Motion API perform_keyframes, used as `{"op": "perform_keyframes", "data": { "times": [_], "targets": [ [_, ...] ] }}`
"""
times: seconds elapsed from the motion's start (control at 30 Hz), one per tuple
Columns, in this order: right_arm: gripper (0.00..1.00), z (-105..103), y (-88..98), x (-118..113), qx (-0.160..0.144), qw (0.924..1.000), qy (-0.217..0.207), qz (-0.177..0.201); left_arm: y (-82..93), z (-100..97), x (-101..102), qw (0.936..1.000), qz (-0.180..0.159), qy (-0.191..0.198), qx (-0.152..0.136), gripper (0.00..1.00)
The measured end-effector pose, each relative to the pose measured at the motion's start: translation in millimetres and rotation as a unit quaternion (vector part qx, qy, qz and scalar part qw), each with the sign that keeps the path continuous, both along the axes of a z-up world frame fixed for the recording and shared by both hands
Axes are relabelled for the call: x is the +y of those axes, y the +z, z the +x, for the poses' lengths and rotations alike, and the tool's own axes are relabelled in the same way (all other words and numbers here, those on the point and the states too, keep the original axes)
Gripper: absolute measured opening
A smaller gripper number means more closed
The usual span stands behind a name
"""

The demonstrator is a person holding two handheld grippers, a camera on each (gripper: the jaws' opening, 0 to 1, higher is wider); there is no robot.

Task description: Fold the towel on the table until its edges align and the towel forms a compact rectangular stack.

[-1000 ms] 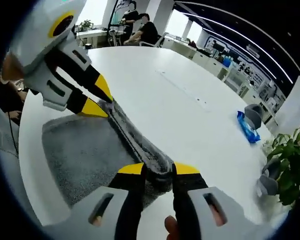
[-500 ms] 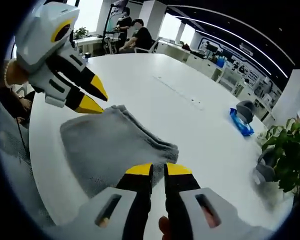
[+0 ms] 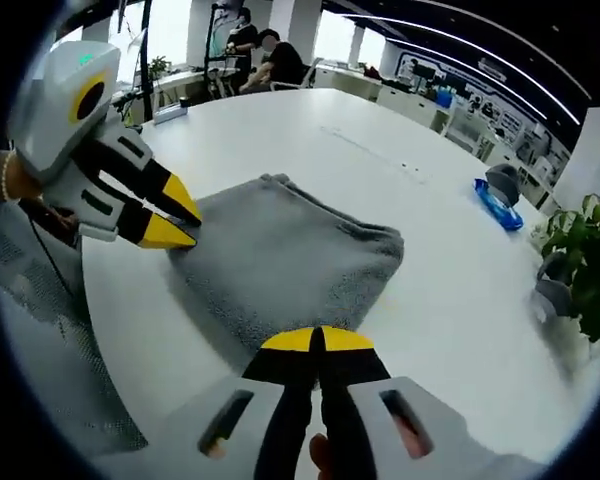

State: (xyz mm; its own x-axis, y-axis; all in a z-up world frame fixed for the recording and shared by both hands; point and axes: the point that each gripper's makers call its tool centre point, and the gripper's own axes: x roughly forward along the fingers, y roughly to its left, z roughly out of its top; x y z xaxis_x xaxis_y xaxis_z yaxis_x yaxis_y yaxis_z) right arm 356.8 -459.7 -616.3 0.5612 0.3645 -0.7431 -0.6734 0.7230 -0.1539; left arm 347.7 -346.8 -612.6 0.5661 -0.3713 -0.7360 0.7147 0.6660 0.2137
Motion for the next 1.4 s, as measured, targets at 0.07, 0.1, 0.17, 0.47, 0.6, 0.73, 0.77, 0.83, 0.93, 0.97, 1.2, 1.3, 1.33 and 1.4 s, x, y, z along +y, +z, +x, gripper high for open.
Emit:
{"op": "perform_keyframes", "data": {
  "times": [0.07, 0.1, 0.17, 0.47, 0.6, 0.73, 0.77, 0.83, 0.93, 0.97, 1.2, 1.3, 1.33, 1.4],
  "targets": [
    [0.00, 1.3, -7.1, 0.0, 0.005, 1.0000, 0.002, -0.004, -3.7, 1.0, 0.0, 1.0000, 0.001, 0.002, 0.005, 0.11],
    [0.00, 1.4, -10.1, 0.1, 0.010, 0.9999, 0.001, -0.004, -8.3, 1.2, 0.2, 0.9999, 0.004, 0.001, 0.009, 0.11],
    [0.00, 1.3, -15.1, 1.6, 0.018, 0.9998, -0.005, 0.004, -17.6, 0.7, 0.1, 0.9999, 0.008, -0.001, 0.014, 0.10],
    [0.00, 7.7, -27.9, 4.2, -0.005, 0.9997, 0.004, -0.022, -30.0, 13.3, -0.2, 0.9996, -0.012, 0.017, 0.016, 0.01],
    [0.00, 13.3, -28.7, 4.3, -0.012, 0.9997, -0.010, -0.018, -30.3, 18.9, 0.3, 0.9994, -0.021, 0.019, 0.019, 0.01],
    [0.00, 18.9, -29.2, 6.3, -0.018, 0.9995, -0.009, -0.026, -31.2, 28.1, -0.7, 0.9997, -0.013, 0.018, 0.010, 0.01],
    [0.00, 20.2, -29.4, 6.5, -0.018, 0.9993, -0.007, -0.031, -31.5, 31.4, -1.2, 0.9997, -0.009, 0.019, 0.009, 0.01],
    [0.00, 24.3, -29.9, 7.0, -0.020, 0.9988, -0.005, -0.044, -31.8, 37.5, -1.7, 0.9998, -0.001, 0.020, 0.009, 0.01],
    [0.00, 31.2, -30.3, 7.2, -0.022, 0.9983, -0.007, -0.053, -31.8, 46.4, -0.9, 0.9997, 0.001, 0.022, 0.010, 0.01],
    [0.00, 34.5, -30.2, 6.7, -0.022, 0.9983, -0.009, -0.053, -31.8, 49.8, -0.3, 0.9996, 0.000, 0.024, 0.012, 0.01],
    [0.00, 47.5, -30.9, 5.5, -0.016, 0.9984, -0.019, -0.051, -32.5, 63.0, -0.3, 0.9996, -0.002, 0.024, 0.013, 0.01],
    [0.00, 48.4, -30.7, 5.3, -0.015, 0.9983, -0.021, -0.053, -32.2, 64.8, 0.3, 0.9993, -0.009, 0.027, 0.022, 0.01],
    [0.00, 48.2, -30.7, 5.3, -0.015, 0.9982, -0.021, -0.054, -32.2, 64.5, 0.6, 0.9991, -0.013, 0.031, 0.026, 0.01],
    [0.00, 48.5, -29.9, 4.7, -0.011, 0.9984, -0.020, -0.052, -31.3, 62.8, 1.4, 0.9988, -0.027, 0.033, 0.026, 0.01]
  ]
}}
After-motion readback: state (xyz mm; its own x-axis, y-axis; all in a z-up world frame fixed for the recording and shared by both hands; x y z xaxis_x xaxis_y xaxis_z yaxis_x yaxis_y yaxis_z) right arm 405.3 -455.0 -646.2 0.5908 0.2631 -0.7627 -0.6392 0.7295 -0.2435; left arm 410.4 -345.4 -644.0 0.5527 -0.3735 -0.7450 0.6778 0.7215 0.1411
